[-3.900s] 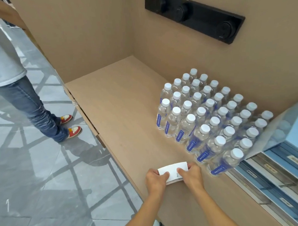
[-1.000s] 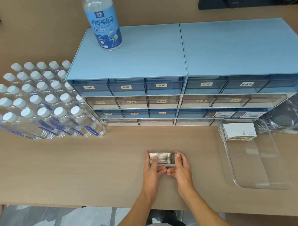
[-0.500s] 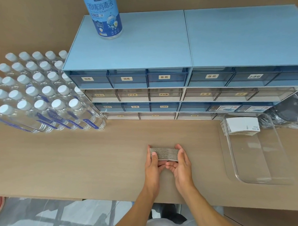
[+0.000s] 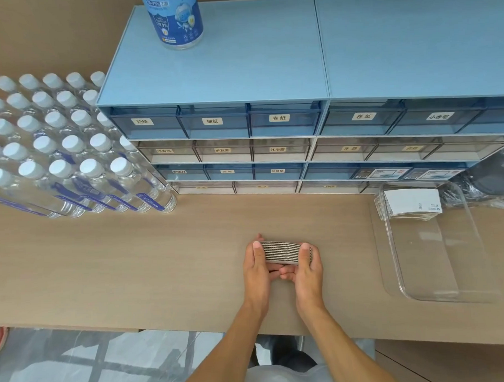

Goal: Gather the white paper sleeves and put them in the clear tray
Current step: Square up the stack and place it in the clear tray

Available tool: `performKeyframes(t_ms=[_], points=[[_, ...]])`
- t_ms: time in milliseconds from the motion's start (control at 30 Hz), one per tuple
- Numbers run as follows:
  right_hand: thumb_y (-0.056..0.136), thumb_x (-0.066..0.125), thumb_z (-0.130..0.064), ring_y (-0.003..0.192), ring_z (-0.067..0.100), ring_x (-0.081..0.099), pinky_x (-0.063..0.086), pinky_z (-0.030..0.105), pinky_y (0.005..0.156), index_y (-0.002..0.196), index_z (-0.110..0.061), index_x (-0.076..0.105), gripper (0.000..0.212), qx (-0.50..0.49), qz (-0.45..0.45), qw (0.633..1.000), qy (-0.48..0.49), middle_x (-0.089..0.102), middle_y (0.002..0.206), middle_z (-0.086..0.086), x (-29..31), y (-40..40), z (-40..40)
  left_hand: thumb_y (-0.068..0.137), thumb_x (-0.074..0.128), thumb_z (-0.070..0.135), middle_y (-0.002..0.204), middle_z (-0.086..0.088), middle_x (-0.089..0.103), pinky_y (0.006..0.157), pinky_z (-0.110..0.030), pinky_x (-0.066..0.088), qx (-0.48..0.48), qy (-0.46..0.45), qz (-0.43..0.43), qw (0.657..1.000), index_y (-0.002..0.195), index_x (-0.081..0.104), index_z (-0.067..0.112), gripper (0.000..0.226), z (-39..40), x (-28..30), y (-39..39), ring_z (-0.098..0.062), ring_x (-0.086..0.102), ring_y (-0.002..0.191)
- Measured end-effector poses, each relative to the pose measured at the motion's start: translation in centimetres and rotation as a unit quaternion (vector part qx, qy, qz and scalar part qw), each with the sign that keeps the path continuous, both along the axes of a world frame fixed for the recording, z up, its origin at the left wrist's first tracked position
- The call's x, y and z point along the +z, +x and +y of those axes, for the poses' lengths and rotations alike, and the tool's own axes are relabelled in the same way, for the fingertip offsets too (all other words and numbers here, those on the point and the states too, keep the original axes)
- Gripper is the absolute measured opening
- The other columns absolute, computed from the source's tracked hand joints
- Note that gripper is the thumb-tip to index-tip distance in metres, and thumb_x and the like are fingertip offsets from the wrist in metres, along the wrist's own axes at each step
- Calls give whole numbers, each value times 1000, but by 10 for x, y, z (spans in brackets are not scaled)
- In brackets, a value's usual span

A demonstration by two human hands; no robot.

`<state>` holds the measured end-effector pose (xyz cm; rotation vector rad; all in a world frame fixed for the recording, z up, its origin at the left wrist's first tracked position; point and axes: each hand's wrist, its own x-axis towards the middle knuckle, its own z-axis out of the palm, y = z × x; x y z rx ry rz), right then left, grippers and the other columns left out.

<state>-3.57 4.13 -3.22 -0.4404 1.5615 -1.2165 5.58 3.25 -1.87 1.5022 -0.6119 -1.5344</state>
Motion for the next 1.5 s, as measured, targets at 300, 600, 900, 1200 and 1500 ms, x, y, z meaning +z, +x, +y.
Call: performKeyframes(t_ms=[300, 600, 900, 1200, 1500], points=[[102, 40, -42, 51, 18, 62, 54, 31, 48, 111, -21, 57, 28, 22, 29, 999, 4, 71, 80, 3, -1, -3, 3, 105, 33, 41, 89, -4, 59, 36, -22, 40, -43, -26, -103, 993, 118, 58, 25, 32, -7, -7, 5, -7, 45, 44], [103, 38, -39, 53, 22, 65, 56, 34, 52, 105, -20, 56, 25, 32, 46, 998, 10, 71, 75, 9, -1, -5, 2, 103, 34, 46, 67, 0, 63, 40, -22, 47, -70, -41, -97, 992, 92, 56, 21, 35, -7, -15, 11, -11, 57, 46], [100, 39, -47, 52, 23, 65, 57, 33, 50, 93, -36, 57, 23, 27, 77, 997, 11, 75, 77, 6, 3, -2, -1, 104, 32, 45, 71, 0, 66, 40, -23, 49, -69, -44, -94, 992, 91, 54, 18, 37, -8, -13, 13, -10, 59, 48], [102, 38, -42, 48, 21, 64, 56, 33, 48, 94, -29, 57, 24, 23, 87, 996, 12, 74, 72, 7, 3, -2, -2, 106, 31, 40, 72, -3, 61, 38, -22, 47, -77, -51, -97, 991, 89, 50, 15, 35, -8, -10, 13, -9, 57, 46], [101, 41, -44, 47, 17, 64, 54, 29, 45, 96, -24, 58, 27, 34, 72, 997, 12, 74, 73, 6, 2, -6, -1, 92, 66, 31, 94, -6, 70, 59, -23, 56, -164, -20, -44, 985, 113, 53, 14, 30, -7, -1, 28, -7, 66, 66]])
